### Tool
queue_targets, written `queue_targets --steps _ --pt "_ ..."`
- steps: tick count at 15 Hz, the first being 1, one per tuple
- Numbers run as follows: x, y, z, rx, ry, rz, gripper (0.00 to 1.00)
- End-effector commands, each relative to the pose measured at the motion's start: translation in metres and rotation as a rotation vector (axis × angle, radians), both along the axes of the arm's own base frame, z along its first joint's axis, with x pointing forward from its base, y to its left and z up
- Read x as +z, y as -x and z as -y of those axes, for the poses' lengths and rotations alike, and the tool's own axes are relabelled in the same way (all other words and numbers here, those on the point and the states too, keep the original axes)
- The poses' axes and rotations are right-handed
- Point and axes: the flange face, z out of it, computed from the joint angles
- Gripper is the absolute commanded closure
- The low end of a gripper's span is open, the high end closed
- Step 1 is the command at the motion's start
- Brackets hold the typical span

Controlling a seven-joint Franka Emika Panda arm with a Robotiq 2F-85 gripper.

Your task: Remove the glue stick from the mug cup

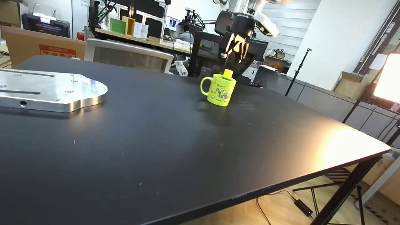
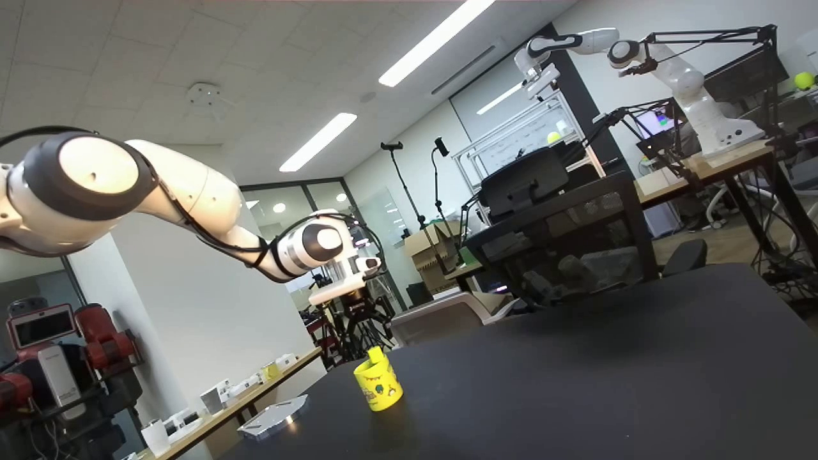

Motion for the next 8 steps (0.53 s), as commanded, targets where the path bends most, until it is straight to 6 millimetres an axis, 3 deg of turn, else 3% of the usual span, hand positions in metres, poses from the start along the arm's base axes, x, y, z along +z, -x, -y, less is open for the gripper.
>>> queue_targets --steps 1,3,8 --pt "-0.0055 0.0008 0.0006 0.002 -0.004 0.003 0.25" --pt "-0.0072 0.0010 0.0012 0.003 -0.011 0.004 0.33" --pt "-0.0056 0.0031 0.0046 -0.010 -0.031 -0.018 0.69"
